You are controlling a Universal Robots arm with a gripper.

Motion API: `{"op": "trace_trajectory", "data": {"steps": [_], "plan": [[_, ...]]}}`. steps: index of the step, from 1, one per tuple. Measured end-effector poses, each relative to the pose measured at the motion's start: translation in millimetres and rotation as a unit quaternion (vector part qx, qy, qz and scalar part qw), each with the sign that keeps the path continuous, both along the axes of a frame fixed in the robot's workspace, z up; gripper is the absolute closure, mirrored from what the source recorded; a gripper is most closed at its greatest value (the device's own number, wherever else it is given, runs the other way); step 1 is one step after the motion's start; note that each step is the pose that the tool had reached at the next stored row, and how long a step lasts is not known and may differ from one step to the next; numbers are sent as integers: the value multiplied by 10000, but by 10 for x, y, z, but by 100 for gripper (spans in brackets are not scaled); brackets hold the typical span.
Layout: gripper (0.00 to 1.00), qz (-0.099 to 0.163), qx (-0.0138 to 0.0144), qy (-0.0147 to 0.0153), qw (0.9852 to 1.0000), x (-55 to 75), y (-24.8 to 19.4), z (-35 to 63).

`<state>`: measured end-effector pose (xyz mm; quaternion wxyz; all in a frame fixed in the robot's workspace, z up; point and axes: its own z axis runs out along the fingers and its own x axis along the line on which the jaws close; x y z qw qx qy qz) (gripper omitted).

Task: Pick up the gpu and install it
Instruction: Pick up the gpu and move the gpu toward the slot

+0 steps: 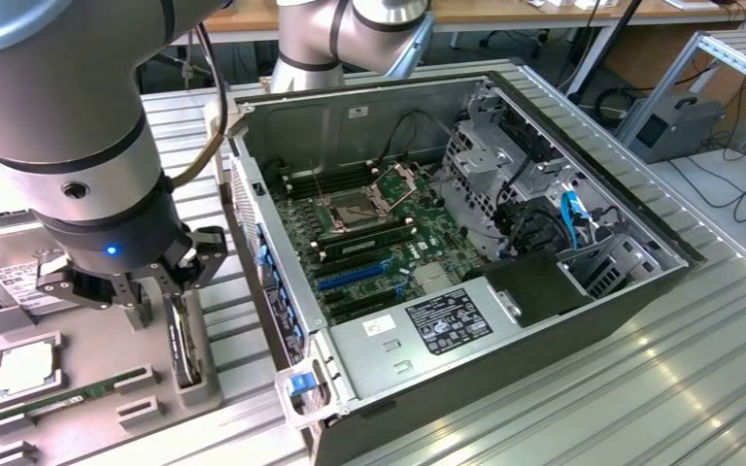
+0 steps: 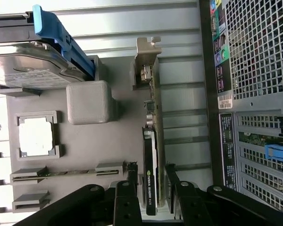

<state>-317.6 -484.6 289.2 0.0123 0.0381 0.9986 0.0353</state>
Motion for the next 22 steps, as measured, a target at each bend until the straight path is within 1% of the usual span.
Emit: {"op": "trace_trajectory", "data": {"steps": [7, 10, 12, 13, 14, 16, 18, 22], "plan": [[64, 0, 0, 0, 10000, 7, 0, -1], [64, 0, -1, 5, 10000, 16, 0, -81], [64, 0, -1, 6, 10000, 16, 0, -81], [64, 1, 0, 11, 10000, 26, 0, -84], [64, 0, -1, 25, 10000, 40, 0, -86], [64, 0, 0, 36, 10000, 46, 0, -165], [64, 0, -1, 39, 10000, 57, 0, -182], [63, 0, -1, 38, 10000, 58, 0, -182]]}}
